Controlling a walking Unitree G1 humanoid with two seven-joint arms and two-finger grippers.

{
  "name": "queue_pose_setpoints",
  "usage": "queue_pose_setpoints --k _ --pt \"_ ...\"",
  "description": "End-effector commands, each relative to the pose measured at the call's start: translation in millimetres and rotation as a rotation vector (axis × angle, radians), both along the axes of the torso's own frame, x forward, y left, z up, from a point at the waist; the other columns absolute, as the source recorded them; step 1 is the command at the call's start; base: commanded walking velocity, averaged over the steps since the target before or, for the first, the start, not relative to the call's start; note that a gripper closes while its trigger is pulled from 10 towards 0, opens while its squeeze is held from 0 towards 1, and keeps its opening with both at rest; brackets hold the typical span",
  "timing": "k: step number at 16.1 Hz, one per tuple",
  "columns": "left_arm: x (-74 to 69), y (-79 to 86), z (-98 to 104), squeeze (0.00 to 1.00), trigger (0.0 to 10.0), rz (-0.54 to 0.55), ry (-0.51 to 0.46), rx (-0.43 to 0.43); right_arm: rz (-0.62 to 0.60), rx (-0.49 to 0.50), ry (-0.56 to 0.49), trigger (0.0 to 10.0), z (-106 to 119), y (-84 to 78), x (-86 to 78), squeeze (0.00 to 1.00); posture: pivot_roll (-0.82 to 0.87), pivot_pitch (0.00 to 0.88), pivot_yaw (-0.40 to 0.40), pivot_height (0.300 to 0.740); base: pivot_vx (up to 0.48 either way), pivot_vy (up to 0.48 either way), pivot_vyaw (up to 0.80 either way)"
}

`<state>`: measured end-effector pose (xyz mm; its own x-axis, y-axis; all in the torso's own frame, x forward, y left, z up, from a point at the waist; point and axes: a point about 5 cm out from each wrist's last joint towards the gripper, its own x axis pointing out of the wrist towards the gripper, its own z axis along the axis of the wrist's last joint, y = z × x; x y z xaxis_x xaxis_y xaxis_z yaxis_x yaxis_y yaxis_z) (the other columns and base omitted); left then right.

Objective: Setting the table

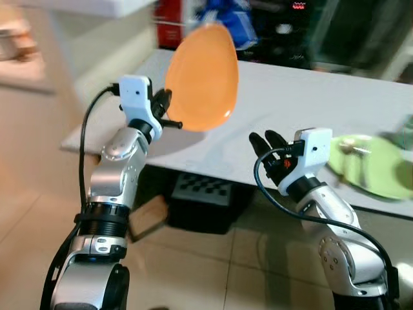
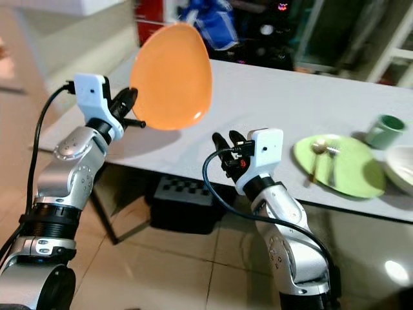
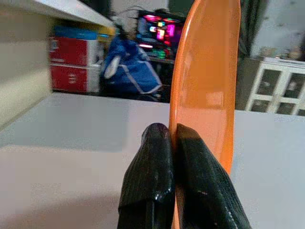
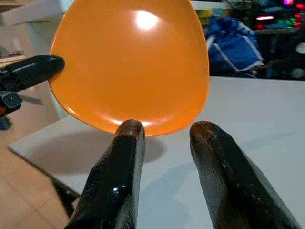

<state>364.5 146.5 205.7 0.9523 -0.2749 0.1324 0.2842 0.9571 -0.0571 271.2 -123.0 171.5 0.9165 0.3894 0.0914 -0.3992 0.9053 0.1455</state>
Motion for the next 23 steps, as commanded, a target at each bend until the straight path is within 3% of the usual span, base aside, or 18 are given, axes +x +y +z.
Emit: queue_pose_setpoints --k 1,9,15,21,23 --pt "-1.3 -2.2 15 0.0 10.0 -0.018 -0.07 0.0 -0.022 -0.011 -0.01 10.0 1 -2.8 1.2 0.0 0.03 0.0 -0.012 0.74 0.375 0.0 0.0" --pt "-1.6 -2.2 15 0.0 10.0 -0.042 -0.066 0.012 -0.019 -0.018 -0.01 10.0 -1 -0.1 1.3 0.0 0.03 0.0 -0.011 0.74 0.379 0.0 0.0" --pt "-5.2 -11.4 8 0.0 10.0 -0.091 -0.027 0.04 -0.015 -0.024 -0.01 10.0 -2 -0.5 0.7 0.0 0.03 0.0 -0.012 0.74 0.0 0.0 0.0" --pt "-5.2 -13.2 0 0.0 10.0 -0.124 0.063 -0.01 0.003 -0.031 -0.001 10.0 -4 1.3 -0.4 0.0 0.03 0.0 -0.014 0.74 0.0 0.0 0.0" --pt "-3.1 -12.2 -3 0.0 10.0 -0.121 0.102 -0.029 0.033 -0.08 0.014 10.0 -7 4.2 -1.9 0.0 0.03 0.0 -0.013 0.74 0.0 0.0 0.0"
